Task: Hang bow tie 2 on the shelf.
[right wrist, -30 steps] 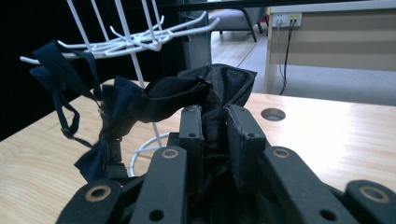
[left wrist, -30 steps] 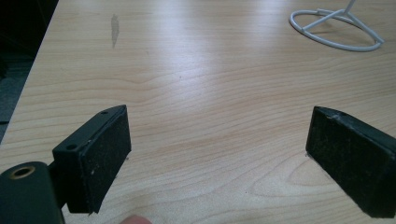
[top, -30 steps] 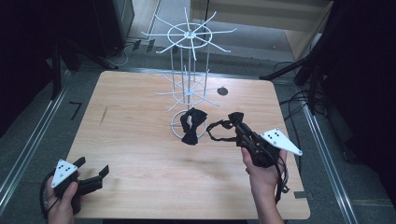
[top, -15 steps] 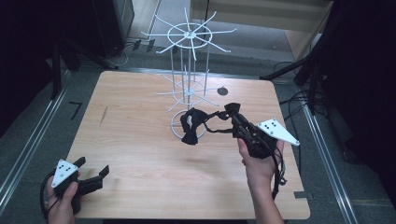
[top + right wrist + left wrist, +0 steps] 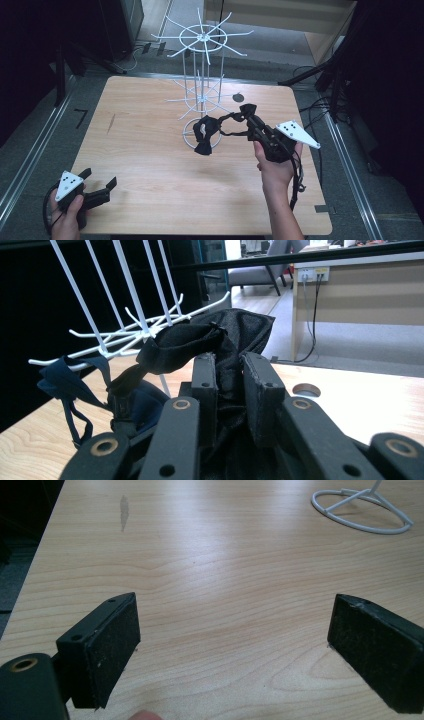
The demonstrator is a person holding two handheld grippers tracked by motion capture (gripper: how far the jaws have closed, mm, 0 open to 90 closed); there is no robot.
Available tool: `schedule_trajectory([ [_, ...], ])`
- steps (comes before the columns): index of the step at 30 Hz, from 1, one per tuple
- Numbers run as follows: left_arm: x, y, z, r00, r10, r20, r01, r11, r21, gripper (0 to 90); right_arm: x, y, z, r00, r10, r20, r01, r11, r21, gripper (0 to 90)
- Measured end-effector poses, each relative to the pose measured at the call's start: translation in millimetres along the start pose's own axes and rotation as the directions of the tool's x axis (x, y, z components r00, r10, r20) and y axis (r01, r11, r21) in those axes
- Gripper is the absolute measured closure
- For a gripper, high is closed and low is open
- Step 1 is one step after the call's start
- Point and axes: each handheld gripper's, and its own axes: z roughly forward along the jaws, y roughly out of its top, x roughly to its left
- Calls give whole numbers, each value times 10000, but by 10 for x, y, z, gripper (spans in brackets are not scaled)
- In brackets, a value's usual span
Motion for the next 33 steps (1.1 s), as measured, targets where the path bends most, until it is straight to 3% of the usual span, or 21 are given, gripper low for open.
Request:
schedule_trajectory([
  [12,4,0,0,10000,-48,37,48,10000,5,71,-64,55,114,9998,98,145,-100,9998,150,778],
  [26,4,0,0,10000,-39,29,39,10000,10,71,-5,140,119,9998,138,-112,-138,9999,-40,777],
  [33,6,1,-1,10000,-41,40,41,10000,17,71,1,163,226,9998,187,-56,-186,9998,50,777],
])
